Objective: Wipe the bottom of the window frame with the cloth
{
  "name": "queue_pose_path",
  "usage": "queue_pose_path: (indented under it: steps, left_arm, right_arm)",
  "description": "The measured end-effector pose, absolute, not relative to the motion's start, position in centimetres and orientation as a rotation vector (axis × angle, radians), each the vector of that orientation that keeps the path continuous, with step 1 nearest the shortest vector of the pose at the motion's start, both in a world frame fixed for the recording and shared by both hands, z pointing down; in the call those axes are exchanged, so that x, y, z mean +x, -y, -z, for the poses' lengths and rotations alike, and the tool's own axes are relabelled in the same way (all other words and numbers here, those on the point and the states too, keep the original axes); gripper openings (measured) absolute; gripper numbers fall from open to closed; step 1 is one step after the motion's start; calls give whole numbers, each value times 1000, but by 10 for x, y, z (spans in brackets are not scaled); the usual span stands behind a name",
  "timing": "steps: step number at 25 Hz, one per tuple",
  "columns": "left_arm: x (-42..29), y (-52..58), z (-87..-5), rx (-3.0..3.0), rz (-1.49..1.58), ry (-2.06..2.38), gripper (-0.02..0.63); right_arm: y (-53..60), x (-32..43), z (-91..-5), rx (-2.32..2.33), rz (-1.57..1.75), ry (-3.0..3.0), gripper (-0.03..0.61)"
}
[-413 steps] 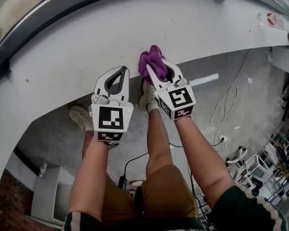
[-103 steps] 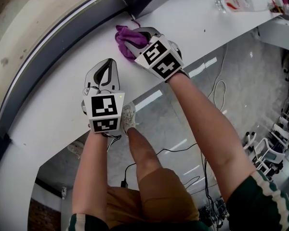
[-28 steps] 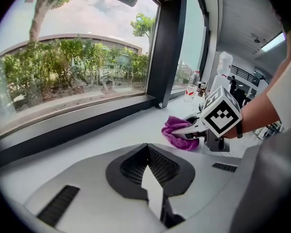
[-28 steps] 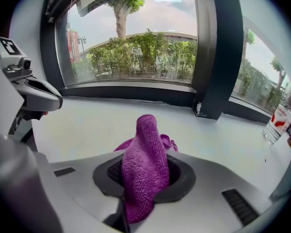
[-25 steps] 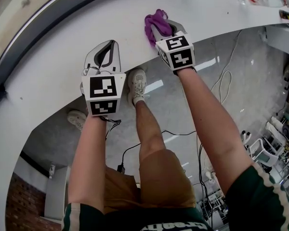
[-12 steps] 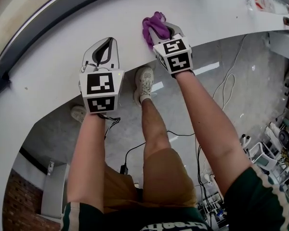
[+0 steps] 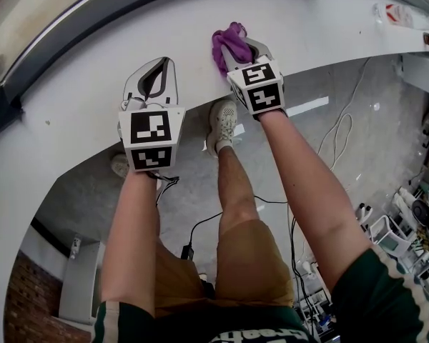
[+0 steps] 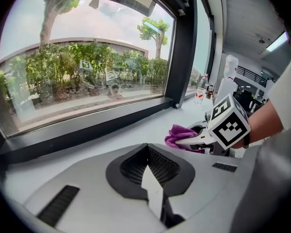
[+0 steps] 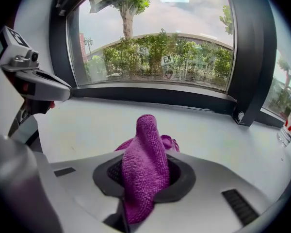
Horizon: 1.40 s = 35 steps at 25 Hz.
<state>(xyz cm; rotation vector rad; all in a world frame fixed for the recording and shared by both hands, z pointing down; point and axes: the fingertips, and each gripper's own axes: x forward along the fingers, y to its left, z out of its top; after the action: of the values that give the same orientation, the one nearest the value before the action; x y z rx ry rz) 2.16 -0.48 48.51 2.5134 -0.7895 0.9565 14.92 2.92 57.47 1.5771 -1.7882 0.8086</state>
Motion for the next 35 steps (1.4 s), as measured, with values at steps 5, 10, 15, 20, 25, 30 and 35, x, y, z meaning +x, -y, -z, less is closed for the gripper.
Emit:
queue_pose_path:
  steps: [5,10,15,20,25,30,35]
  left_arm:
    - [1,9,-485,2490,-961,817,8]
    - [-15,12,-482,2483,-956,835,8]
    - [-36,16,-481,2470,-949,855,8]
    - [-68,23,-480,2459,-958,888,8]
    - [-102,33,-477,2445,-957,929,8]
    - [-133,36,-472,2450,-973,938,8]
    - [-167,43,-468,2428,-973,996,8]
  right_arm:
    - [-23,120,-575,1534,-810,1809,86]
    - [-17,96,-575,1538,-807,1806,86]
    - [-14,76,-574,1573,-802,1791,86]
    - [-6,40,-573,1554,-801,1808,86]
    - [1,8,-573,1563,-792,1806,86]
    - [6,-18,-574,1577,-782,1777,86]
    - [15,-53,-574,1551,-807,1806,86]
